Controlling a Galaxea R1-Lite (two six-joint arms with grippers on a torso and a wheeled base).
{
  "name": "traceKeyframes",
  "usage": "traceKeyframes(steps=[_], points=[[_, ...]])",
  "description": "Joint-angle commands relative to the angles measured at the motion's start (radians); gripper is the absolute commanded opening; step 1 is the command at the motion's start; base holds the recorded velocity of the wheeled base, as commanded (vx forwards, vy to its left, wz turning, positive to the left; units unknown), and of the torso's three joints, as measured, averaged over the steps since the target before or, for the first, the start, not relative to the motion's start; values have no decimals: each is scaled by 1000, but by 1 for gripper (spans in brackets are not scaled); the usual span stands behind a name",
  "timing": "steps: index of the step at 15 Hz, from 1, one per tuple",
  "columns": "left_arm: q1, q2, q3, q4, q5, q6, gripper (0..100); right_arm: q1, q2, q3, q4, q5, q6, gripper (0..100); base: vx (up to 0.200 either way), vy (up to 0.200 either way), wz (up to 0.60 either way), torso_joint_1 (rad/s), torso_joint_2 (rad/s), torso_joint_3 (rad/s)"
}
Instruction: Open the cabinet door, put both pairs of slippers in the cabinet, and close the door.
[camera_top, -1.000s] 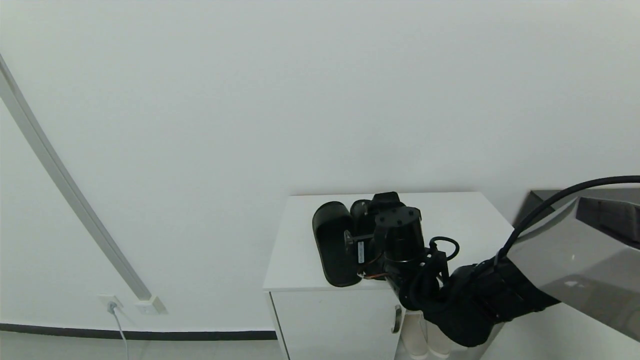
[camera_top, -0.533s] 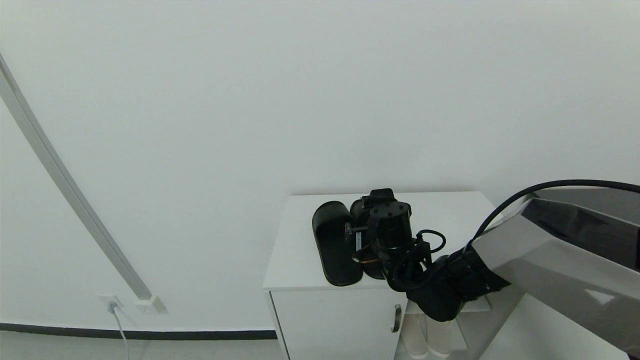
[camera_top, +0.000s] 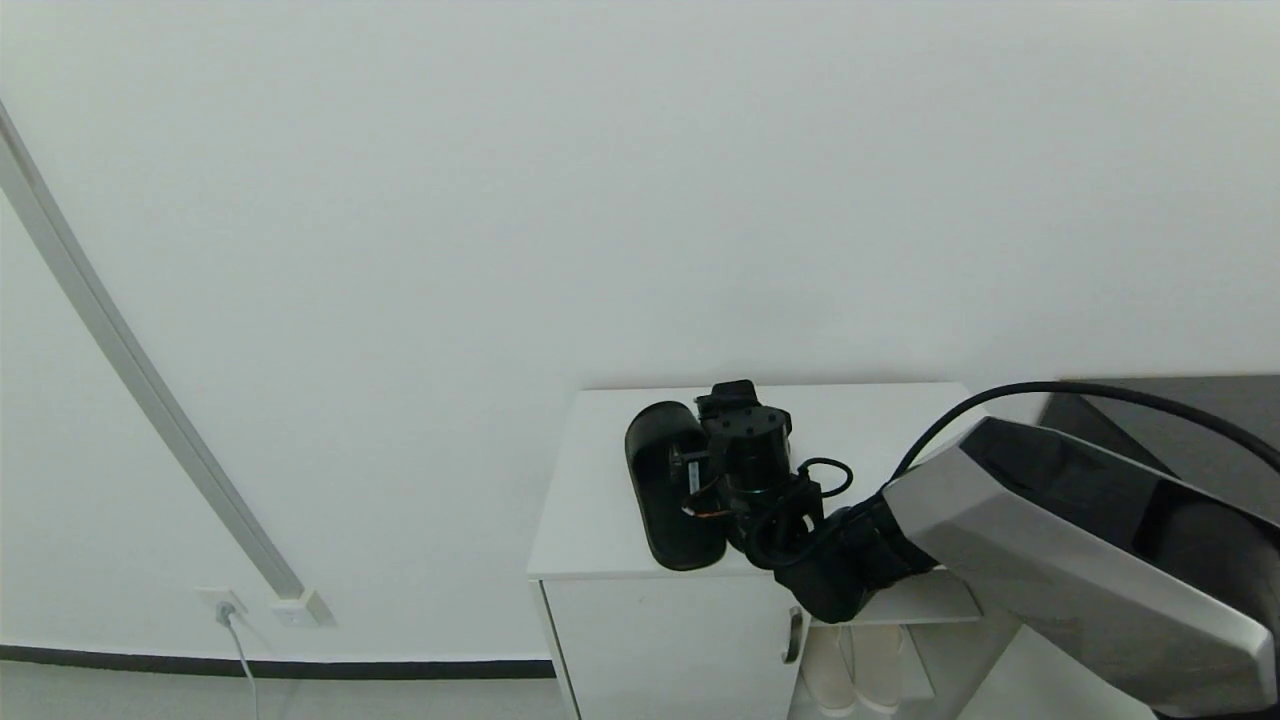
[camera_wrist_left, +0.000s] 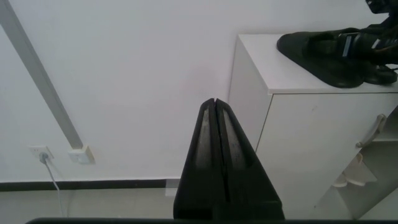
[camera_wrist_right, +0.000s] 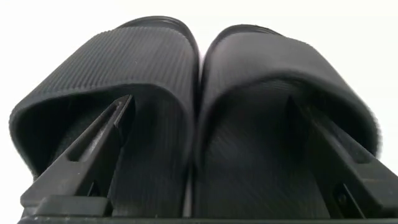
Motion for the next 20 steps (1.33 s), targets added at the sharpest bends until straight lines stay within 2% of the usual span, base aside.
traceKeyframes(steps=[1,6,7,20], points=[[0,1,0,0,0,-1,0,-4,45,-42,1,0,-2,100,0,0,0,0,0,0],[0,1,0,0,2,-4,0,-11,60,-67,2,0,-15,100,0,0,0,0,0,0],[0,1,0,0,2,-4,0,-11,60,-68,2,0,-15,0,0,0,0,0,0,0],[0,1,0,0,2,-4,0,-1,-21,3,-22,-2,-15,0,0,0,0,0,0,0]])
